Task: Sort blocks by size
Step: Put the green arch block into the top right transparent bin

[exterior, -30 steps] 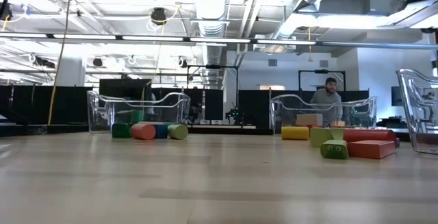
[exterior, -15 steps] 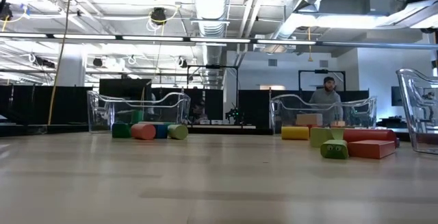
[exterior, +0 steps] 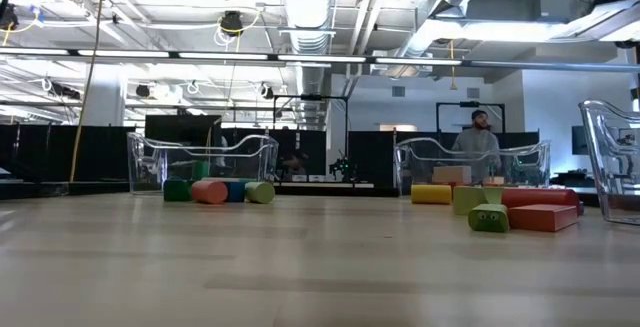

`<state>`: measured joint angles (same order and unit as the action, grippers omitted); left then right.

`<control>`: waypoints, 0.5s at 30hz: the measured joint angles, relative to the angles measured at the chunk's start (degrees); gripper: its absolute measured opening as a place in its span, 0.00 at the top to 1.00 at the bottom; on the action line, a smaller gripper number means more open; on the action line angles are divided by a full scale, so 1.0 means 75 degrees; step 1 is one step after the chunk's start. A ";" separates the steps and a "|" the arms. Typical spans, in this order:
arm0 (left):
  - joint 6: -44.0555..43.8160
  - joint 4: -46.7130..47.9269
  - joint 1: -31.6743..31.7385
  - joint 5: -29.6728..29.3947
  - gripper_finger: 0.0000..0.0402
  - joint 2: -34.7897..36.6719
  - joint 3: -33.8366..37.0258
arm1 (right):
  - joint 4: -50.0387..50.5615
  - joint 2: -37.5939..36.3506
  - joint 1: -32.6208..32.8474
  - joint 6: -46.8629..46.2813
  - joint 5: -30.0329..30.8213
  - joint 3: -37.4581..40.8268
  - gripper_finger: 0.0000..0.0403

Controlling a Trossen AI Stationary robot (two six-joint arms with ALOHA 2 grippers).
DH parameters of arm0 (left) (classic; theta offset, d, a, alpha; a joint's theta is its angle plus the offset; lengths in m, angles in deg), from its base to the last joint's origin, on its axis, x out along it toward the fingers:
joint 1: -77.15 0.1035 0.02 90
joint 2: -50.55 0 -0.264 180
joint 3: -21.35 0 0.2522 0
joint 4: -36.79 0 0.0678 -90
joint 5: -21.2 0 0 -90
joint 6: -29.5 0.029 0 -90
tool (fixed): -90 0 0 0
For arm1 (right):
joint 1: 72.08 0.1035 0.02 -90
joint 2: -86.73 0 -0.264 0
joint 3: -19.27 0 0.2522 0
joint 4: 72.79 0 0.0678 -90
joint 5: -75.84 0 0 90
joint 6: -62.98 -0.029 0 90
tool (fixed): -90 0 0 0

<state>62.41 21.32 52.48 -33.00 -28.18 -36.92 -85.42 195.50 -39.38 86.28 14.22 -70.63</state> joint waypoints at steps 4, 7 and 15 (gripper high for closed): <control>-0.0032 0.0007 0.0000 0.0000 0.81 -0.0003 0.0000 | 0.0013 0.0232 -0.0073 0.0166 -0.0329 -0.0225 0.33; -0.0095 0.0030 0.0000 0.0000 0.81 -0.0003 0.0000 | 0.0058 0.0315 -0.0158 0.0189 -0.0690 -0.0384 0.33; -0.0224 0.0030 0.0000 0.0000 0.81 -0.0003 0.0000 | -0.0217 0.0312 -0.0329 0.0320 -0.1234 -0.0425 0.33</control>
<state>60.72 21.54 52.48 -33.01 -28.21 -36.92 -87.05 197.84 -41.85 88.68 4.96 -73.82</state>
